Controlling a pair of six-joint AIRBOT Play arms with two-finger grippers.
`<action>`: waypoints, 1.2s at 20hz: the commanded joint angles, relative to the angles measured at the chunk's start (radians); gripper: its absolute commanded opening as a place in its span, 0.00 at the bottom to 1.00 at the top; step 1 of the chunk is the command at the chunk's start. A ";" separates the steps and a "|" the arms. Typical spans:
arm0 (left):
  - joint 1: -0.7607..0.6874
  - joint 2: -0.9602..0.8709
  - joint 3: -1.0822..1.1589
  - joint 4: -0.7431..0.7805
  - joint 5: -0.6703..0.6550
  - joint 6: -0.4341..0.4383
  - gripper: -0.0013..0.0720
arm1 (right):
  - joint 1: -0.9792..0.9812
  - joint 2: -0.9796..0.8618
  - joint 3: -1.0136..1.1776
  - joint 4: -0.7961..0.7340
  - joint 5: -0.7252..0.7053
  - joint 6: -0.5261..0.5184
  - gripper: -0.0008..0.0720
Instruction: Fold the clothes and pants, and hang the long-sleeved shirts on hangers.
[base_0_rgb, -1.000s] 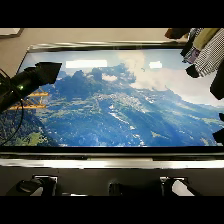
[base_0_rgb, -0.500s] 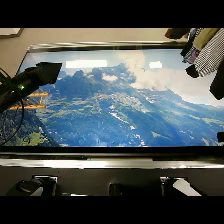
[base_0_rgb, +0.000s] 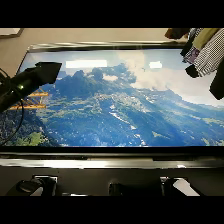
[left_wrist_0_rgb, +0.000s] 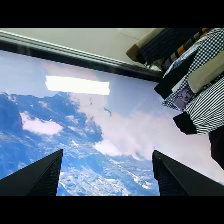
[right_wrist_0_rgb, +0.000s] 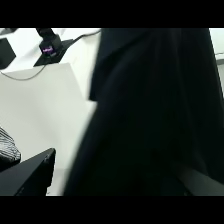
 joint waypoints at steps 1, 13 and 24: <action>0.002 0.005 0.000 0.001 0.000 -0.046 0.88 | -0.001 0.124 0.001 -0.018 -0.073 -0.005 0.95; 0.002 0.004 0.000 0.142 -0.148 -0.052 0.88 | 0.306 -0.025 0.000 1.196 0.023 -0.743 0.95; 0.002 0.004 0.000 0.512 -0.644 -0.097 0.88 | 1.060 0.020 -0.641 0.605 0.340 -0.789 0.92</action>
